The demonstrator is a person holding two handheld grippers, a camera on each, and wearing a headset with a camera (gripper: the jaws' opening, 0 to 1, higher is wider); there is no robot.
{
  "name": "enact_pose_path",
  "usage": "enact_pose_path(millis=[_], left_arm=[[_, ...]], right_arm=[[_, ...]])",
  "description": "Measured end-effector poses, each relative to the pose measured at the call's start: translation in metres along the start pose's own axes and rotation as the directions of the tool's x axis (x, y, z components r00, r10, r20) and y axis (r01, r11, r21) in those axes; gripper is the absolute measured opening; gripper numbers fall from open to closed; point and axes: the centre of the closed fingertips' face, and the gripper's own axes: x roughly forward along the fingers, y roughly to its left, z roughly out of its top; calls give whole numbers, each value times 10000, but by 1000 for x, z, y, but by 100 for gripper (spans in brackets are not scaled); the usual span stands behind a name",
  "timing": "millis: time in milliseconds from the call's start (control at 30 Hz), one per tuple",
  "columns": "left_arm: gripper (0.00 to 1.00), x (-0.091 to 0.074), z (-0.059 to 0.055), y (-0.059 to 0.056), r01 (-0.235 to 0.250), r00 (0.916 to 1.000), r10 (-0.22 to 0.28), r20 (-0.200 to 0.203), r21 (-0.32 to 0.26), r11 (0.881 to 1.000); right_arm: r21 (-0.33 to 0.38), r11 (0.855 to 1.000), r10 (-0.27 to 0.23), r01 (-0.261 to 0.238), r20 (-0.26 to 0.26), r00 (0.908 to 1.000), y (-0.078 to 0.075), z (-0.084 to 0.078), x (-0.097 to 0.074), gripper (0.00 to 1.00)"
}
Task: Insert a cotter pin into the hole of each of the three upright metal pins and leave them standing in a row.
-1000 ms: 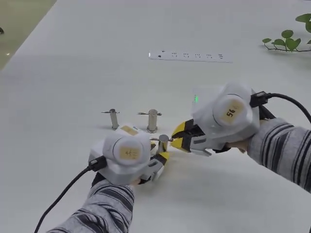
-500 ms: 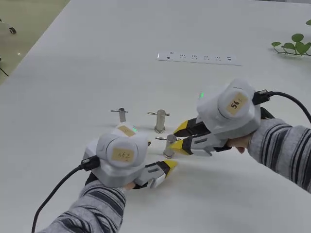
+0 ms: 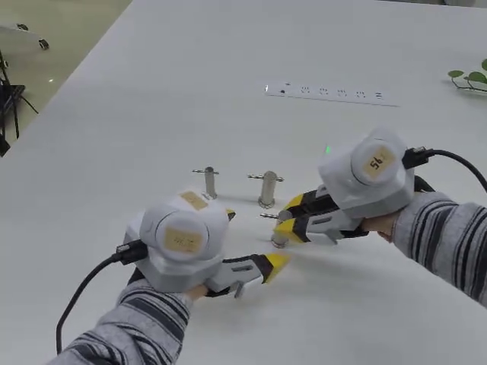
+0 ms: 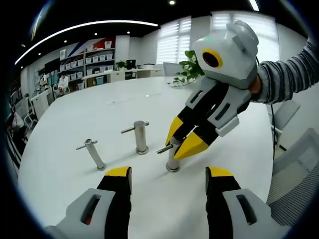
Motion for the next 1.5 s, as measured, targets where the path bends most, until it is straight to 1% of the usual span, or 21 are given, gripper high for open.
enact_pose_path(millis=[167, 267, 400, 467, 667, 767, 867, 967, 1067, 1133, 1233, 1333, 1367, 1500], left_arm=[[63, -4, 0, 3, -23, 10000, 23, 12, 21, 10000], [67, -9, -1, 4, 12, 10000, -12, -26, 76, 10000], [70, -14, 0, 10, -43, 10000, 43, -7, 73, 10000], [71, -16, 1, 13, -75, 10000, 75, 41, 25, 10000], [74, -27, 8, 24, -297, 9993, 299, 239, -114, 9995], [74, -31, 10, 28, -373, 9987, 378, 334, -169, 9992], [74, -34, 10, 32, -465, 9983, 472, 350, -215, 9987], [74, -36, 10, 36, -550, 9978, 560, 367, -270, 9981], [75, -38, 8, 44, -843, 9958, 850, 340, -201, 9962], [75, -39, 7, 49, -931, 9951, 941, 307, -322, 9951], [75, -42, 8, 54, -1034, 9937, 1050, 380, -422, 9937], [75, -44, 8, 57, -1075, 9932, 1093, 412, -452, 9932], [75, -44, 9, 58, -1073, 9931, 1093, 419, -461, 9932], [74, -45, 9, 60, -1083, 9928, 1106, 454, -509, 9928]], right_arm=[[95, 10000, -3, 3, -28, 10000, -1, 0, -2, 8], [192, 9997, -171, 171, 19, 9999, -10, -1, -7, 8], [151, 9995, -279, 279, -23, 9996, -19, 1, -15, 8], [13, 9992, -391, 392, -160, 9991, -25, -1, -18, 8], [88, 9983, -574, 577, -372, 9977, -48, -9, -26, 8], [88, 9979, -644, 649, -467, 9968, -54, -13, -29, 8], [126, 9976, -669, 678, -598, 9960, -60, -17, -31, 8], [134, 9977, -656, 667, -702, 9954, -64, -20, -32, 8], [179, 9974, -688, 705, -795, 9945, -67, -23, -30, 8], [165, 9972, -719, 736, -837, 9939, -69, -24, -30, 8], [172, 9976, -662, 678, -828, 9944, -70, -25, -29, 8], [121, 9983, -563, 577, -911, 9942, -73, -28, -26, 8], [140, 9984, -538, 551, -804, 9953, -74, -26, -26, 8], [217, 9987, -446, 465, -831, 9955, -74, -27, -27, 8]])
